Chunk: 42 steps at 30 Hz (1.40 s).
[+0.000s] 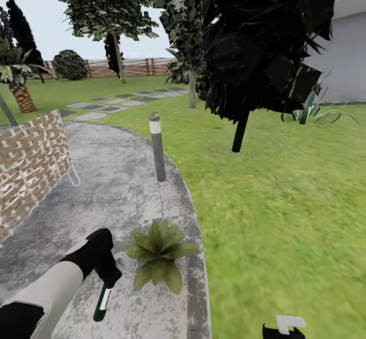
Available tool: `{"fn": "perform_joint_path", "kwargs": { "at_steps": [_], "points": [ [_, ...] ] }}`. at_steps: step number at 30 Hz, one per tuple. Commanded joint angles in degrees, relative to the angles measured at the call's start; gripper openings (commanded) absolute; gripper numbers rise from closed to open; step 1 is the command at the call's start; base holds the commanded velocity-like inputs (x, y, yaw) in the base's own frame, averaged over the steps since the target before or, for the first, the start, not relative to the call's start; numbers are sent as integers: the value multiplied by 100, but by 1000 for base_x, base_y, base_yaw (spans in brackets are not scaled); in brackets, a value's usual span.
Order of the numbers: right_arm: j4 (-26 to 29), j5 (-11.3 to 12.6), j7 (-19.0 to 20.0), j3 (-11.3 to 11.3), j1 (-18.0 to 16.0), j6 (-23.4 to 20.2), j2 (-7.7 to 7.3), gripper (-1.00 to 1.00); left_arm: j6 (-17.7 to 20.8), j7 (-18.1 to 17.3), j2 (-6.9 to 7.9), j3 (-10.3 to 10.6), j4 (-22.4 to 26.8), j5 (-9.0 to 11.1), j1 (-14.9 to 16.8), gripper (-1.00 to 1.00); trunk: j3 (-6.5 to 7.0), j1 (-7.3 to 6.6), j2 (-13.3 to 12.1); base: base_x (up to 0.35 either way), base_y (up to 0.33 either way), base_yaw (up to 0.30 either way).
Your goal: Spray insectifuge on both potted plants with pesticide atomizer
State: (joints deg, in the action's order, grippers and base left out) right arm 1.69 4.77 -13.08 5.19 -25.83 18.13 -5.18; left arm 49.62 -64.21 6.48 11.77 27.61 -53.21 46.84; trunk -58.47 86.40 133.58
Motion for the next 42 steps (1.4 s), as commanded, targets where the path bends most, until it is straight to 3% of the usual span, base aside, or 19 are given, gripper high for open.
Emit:
{"fn": "perform_joint_path", "kwargs": {
  "at_steps": [1,13,28,42],
  "points": [
    [-2,50,-10,46,-1,16,0,100,32,-46,2,20,9,-42,-16,-100,-5,0,2,176,-184,268],
    [-2,50,-10,47,-3,16,0,100,31,-5,-33,10,16,-41,-38,-100,-5,0,2,65,-19,270],
    [-2,50,-10,44,-2,16,0,100,-7,66,-31,1,-90,-36,-114,-100,-5,0,2,18,-2,77],
    [-8,41,-5,49,-1,16,-114,100,3,180,-26,6,-67,-42,-114,-100,-5,0,2,13,-244,24]
  ]
}}
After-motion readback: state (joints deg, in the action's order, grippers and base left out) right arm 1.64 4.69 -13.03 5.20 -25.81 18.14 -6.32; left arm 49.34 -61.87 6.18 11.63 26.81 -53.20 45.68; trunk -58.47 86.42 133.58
